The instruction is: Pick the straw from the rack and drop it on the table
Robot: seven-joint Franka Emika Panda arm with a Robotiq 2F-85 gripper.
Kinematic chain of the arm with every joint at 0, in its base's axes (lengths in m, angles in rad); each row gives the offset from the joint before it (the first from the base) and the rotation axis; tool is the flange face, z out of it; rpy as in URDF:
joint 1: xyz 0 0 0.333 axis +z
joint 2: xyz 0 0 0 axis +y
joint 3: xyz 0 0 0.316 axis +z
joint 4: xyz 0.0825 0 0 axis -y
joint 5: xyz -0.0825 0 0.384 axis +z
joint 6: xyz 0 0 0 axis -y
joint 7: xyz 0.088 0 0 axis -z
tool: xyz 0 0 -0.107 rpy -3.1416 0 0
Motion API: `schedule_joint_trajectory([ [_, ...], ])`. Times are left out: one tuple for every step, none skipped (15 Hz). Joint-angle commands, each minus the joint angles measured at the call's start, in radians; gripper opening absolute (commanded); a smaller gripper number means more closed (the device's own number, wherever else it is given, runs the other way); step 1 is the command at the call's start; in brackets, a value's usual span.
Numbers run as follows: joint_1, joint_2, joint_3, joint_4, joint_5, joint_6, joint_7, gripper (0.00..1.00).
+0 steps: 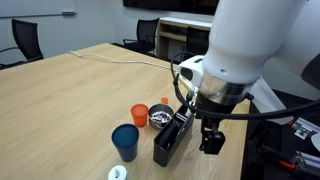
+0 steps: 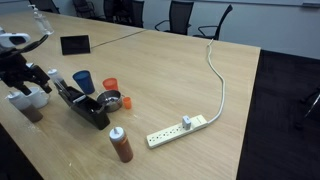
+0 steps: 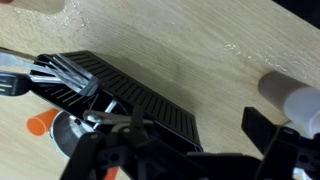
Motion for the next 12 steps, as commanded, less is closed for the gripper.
schedule_joint_trajectory([
  [0.069,0.104,-0.050,0.116,-0.064,-0.054,0.012,1.00],
  [0.085,0.130,-0.064,0.140,-0.076,-0.058,0.011,1.00],
  [0.103,0.153,-0.083,0.165,-0.097,-0.063,0.015,1.00],
  [0.118,0.171,-0.099,0.188,-0.115,-0.070,0.015,1.00],
  [0.129,0.186,-0.113,0.210,-0.126,-0.076,0.012,1.00],
  [0.139,0.197,-0.126,0.230,-0.136,-0.084,0.013,1.00],
  [0.147,0.204,-0.136,0.249,-0.141,-0.094,0.012,1.00],
  [0.154,0.209,-0.144,0.266,-0.146,-0.103,0.013,1.00],
  [0.160,0.213,-0.149,0.280,-0.149,-0.110,0.012,1.00],
  [0.165,0.213,-0.153,0.291,-0.152,-0.120,0.012,1.00],
  [0.169,0.213,-0.155,0.302,-0.154,-0.133,0.012,1.00],
  [0.173,0.212,-0.156,0.309,-0.155,-0.140,0.012,1.00],
])
